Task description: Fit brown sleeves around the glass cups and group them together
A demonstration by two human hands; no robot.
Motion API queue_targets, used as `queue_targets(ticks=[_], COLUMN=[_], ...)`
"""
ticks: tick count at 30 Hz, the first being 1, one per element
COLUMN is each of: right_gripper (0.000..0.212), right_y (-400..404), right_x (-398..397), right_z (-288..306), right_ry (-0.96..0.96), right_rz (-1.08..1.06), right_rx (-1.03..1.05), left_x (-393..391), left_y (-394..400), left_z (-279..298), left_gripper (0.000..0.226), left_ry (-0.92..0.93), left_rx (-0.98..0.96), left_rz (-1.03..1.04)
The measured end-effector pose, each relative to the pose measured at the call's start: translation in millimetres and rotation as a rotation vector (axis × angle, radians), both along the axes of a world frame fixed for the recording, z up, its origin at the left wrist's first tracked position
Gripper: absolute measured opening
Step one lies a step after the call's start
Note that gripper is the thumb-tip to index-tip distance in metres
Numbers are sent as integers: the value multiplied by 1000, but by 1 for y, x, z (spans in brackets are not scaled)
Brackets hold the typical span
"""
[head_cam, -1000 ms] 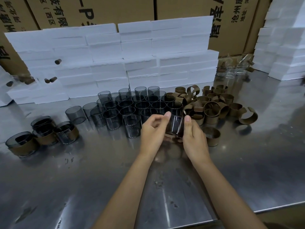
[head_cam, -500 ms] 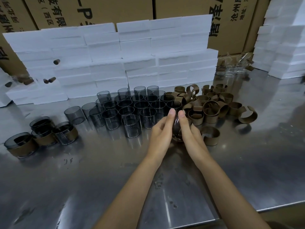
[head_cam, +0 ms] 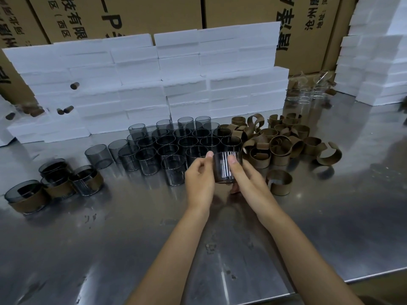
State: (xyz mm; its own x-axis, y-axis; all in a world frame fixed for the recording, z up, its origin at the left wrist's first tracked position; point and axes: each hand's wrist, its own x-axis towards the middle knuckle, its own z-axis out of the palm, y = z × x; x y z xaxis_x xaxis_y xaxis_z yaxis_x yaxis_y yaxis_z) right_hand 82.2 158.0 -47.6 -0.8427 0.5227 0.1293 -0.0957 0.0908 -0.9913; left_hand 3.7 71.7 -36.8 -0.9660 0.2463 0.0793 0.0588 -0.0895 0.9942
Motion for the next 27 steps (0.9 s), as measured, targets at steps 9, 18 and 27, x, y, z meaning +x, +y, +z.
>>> queue_targets(ticks=[9,18,27], right_gripper=[95,51,71], right_y=[4,12,5], right_x=[-6,-15,-7], right_z=[-7,-16,-10], right_ry=[-46,-40,-12], right_rz=[-70,-171,-142], right_rx=[9,6,5], left_x=[9,3,3], left_y=[-5,-3,-6], left_z=[5,1,6], left_gripper=[49,23,47], left_ry=[-71,51,-52], left_rx=[14,7,68], left_rz=[-322,-186,-210])
